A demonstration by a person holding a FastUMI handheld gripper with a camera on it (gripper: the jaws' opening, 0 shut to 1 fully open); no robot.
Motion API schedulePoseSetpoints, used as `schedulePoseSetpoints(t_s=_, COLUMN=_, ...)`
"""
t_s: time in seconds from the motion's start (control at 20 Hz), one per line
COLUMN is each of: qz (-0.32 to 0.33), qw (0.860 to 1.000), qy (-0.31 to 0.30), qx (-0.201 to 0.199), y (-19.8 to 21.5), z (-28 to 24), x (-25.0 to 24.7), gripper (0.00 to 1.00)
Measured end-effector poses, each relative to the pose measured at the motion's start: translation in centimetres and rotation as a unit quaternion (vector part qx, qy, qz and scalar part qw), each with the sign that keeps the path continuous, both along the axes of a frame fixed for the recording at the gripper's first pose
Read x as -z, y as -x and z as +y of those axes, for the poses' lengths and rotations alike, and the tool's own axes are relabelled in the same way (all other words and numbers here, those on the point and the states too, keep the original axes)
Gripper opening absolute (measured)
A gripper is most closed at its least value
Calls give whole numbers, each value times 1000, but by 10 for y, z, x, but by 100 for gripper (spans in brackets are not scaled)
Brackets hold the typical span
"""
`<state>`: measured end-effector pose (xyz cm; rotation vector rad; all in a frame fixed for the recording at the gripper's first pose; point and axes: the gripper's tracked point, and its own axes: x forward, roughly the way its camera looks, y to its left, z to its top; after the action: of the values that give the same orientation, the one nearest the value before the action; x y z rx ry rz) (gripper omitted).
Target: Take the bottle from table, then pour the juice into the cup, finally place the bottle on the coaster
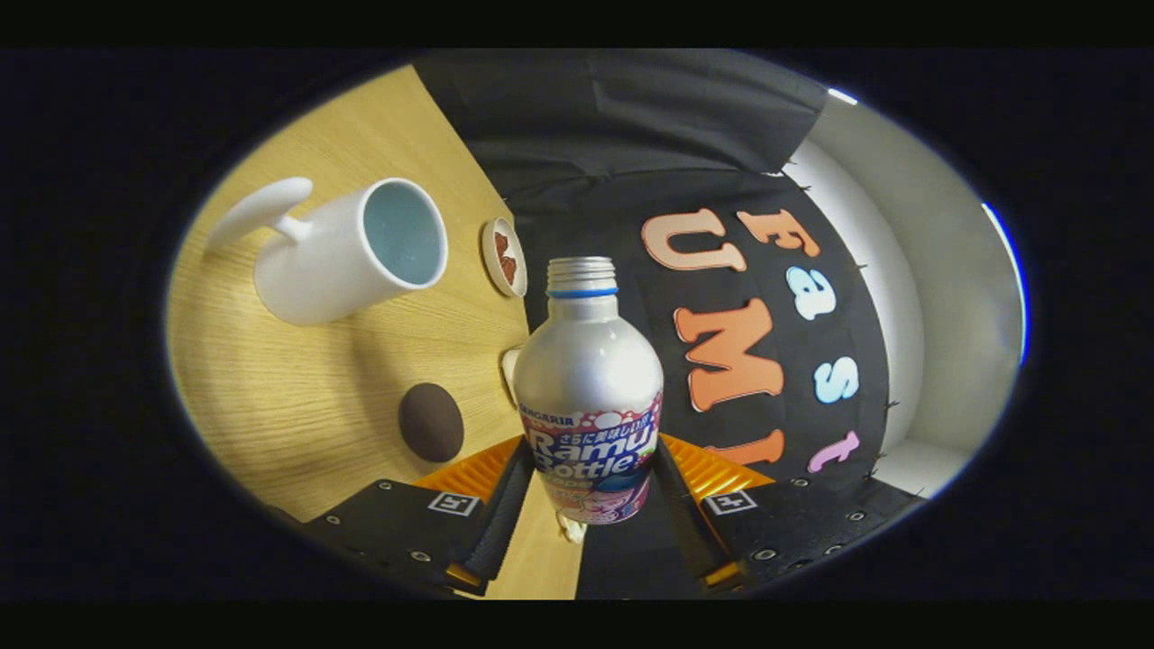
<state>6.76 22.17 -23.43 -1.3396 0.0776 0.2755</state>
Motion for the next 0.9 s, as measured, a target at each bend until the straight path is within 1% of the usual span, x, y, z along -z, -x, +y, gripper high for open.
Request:
schedulePoseSetpoints(t_s=0.5, qz=-33, qw=997, qy=58, qx=-39, y=0, z=13, x=-5, gripper=75)
schedulePoseSetpoints(t_s=0.9, qz=-46, qw=993, qy=90, qx=-59, y=4, z=19, x=-8, gripper=75)
